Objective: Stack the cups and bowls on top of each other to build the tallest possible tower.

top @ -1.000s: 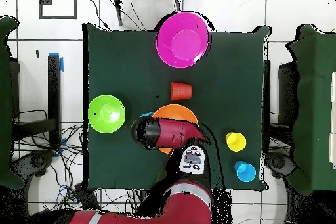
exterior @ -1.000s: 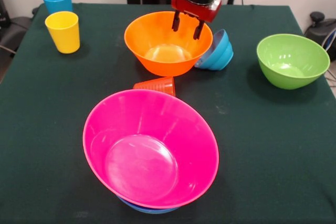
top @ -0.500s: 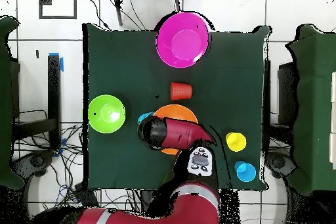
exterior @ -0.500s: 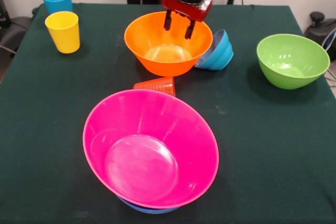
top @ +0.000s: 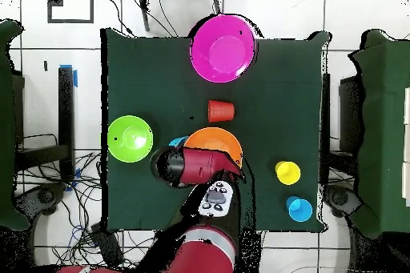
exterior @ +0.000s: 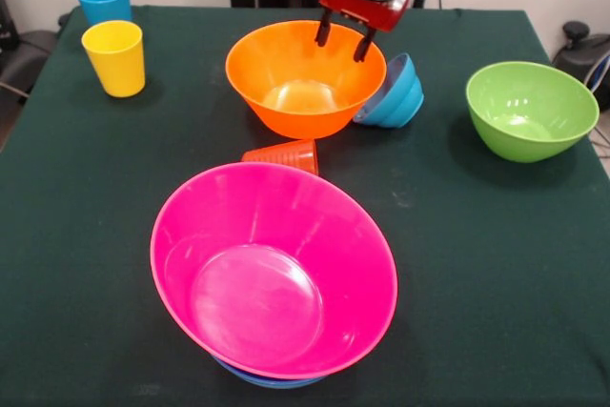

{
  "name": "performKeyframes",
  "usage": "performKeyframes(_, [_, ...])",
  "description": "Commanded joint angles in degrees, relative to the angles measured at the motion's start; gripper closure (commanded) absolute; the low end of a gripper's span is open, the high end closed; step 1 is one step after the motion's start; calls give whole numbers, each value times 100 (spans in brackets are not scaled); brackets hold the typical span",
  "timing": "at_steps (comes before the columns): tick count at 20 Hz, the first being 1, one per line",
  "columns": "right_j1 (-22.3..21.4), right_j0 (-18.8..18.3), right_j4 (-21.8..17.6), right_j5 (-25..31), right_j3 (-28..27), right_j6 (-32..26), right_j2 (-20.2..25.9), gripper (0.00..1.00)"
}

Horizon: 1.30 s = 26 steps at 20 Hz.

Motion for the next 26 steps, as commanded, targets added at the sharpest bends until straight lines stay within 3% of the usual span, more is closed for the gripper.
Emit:
performKeyframes(1, [379, 177, 113, 164, -346, 911, 192, 0])
performKeyframes(3, [185, 28, 286, -47, -146, 903, 459, 0])
performKeyframes(6, [-53, -86, 465, 82, -71, 852, 676, 0])
performKeyframes(10, [56, -248, 737, -438, 65, 931, 1075, 0])
performKeyframes(14, [68, -317, 803, -653, 180, 886, 1168, 0])
performKeyframes(18, [105, -457, 624, -1026, 191, 642, 1261, 0])
performKeyframes(26, [309, -486, 485, -915, 40, 584, 1121, 0])
